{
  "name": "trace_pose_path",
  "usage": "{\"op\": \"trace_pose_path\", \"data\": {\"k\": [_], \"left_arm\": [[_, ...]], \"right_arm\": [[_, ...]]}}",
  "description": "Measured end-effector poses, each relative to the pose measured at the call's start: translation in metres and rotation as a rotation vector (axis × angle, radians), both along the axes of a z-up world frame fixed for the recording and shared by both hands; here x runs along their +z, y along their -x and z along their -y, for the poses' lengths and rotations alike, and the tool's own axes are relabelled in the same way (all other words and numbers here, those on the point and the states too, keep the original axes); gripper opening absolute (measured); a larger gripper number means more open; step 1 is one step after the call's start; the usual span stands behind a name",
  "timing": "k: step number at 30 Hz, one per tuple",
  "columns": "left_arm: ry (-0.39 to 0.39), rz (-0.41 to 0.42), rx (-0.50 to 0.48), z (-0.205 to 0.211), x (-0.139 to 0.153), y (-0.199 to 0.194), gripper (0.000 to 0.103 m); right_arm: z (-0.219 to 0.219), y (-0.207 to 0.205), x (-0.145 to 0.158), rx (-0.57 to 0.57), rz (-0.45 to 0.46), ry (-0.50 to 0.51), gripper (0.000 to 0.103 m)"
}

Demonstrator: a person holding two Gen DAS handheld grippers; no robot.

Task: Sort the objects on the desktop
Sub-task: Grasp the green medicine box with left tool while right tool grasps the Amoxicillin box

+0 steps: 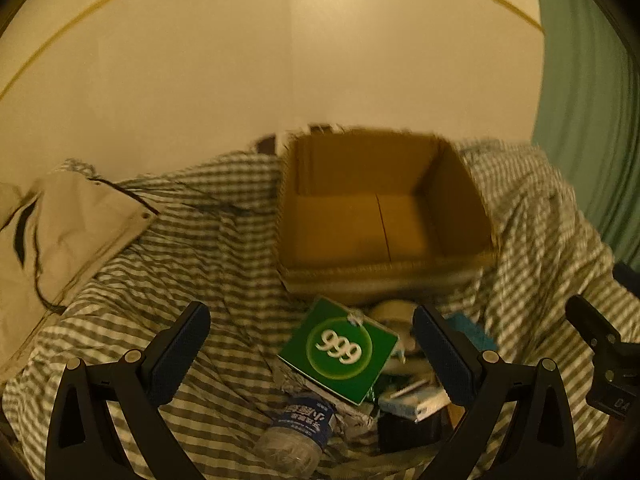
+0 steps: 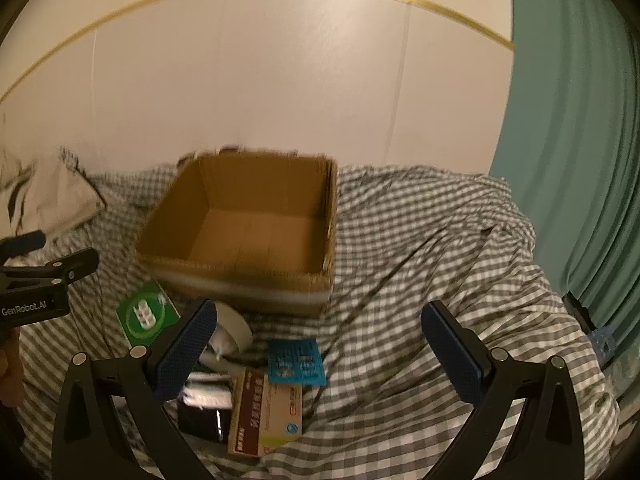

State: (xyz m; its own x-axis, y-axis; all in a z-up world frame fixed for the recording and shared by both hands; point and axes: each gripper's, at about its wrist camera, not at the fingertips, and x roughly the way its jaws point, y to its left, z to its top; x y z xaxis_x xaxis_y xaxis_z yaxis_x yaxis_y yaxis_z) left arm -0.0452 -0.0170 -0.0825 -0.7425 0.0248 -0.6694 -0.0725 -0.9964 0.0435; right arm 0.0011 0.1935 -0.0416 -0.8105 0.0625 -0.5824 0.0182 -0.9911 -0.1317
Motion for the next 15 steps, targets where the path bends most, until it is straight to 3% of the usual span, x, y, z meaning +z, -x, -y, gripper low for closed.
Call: {"op": "trace_pose_path", "data": {"k": [11,15], "left_arm": [[0.053,0.156,-0.181,-0.003,-0.045,0.035,0.103],[0.032,0.213,-0.265,-0.009,-0.059,0.047,0.103]], "right_arm": [[-0.002,0.019,-0.051,0.026,0.182,0.032,0.103],[-0.005,0.026,-0.070,0.025,0.263,0.062,0.103]]}}
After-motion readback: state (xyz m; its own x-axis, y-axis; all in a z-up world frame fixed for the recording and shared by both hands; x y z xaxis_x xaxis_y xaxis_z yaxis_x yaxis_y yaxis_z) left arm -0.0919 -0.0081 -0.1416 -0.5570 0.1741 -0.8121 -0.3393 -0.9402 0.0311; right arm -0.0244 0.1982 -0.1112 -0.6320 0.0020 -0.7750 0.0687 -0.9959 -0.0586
